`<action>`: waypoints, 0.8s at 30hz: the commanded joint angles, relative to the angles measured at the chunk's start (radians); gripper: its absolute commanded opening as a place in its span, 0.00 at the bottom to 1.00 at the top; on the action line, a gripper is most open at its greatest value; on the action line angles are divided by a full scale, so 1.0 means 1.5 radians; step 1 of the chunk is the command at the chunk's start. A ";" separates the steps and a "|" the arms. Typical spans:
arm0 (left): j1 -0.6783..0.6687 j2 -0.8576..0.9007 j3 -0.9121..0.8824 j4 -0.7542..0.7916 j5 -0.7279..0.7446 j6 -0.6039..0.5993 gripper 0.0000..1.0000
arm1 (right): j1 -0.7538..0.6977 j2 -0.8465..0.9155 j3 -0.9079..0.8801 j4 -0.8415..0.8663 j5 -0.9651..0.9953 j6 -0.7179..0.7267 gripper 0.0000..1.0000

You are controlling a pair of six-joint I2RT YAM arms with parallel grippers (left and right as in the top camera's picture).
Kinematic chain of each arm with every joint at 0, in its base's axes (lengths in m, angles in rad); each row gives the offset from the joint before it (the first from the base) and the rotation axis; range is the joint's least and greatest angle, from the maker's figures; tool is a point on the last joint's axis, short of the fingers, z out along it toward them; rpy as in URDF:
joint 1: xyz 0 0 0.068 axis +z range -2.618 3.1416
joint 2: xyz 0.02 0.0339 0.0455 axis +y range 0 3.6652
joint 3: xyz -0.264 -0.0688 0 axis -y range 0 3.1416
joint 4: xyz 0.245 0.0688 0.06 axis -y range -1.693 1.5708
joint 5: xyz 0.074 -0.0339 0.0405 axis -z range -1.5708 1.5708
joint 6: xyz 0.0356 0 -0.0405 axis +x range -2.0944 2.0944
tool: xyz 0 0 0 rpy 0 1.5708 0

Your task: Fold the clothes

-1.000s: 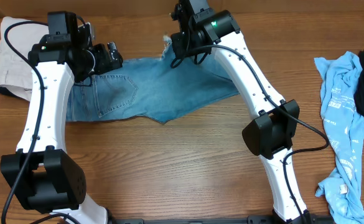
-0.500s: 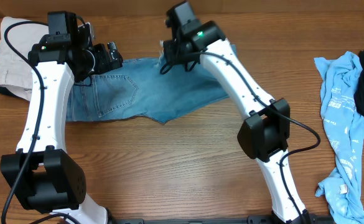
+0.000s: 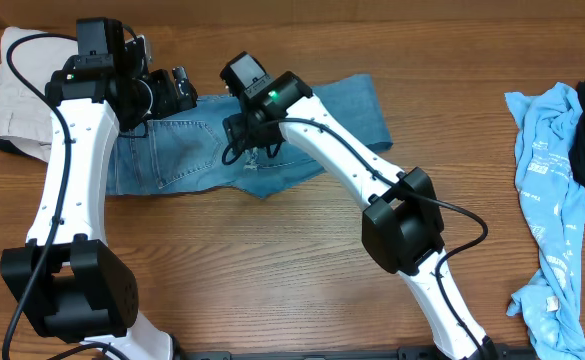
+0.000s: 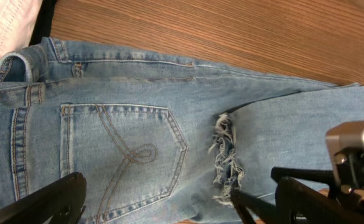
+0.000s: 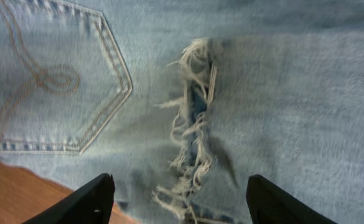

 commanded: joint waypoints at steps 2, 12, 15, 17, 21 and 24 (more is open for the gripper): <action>-0.001 0.008 0.003 0.005 0.007 0.000 1.00 | -0.029 -0.053 0.045 -0.025 -0.005 -0.012 0.73; 0.043 -0.061 0.006 -0.172 -0.036 0.026 1.00 | -0.205 -0.110 0.063 -0.107 -0.143 -0.035 0.83; 0.074 -0.098 0.006 -0.231 -0.093 0.016 1.00 | -0.243 -0.110 0.063 -0.128 -0.172 -0.064 0.86; 0.093 -0.110 0.005 -0.255 -0.116 0.017 1.00 | -0.254 -0.110 0.063 -0.137 -0.173 -0.083 0.88; 0.132 -0.111 -0.023 -0.266 -0.139 0.024 1.00 | -0.258 -0.110 0.063 -0.149 -0.171 -0.103 0.92; 0.182 -0.111 -0.078 -0.226 -0.138 0.032 1.00 | -0.257 -0.110 0.063 -0.154 -0.170 -0.103 0.93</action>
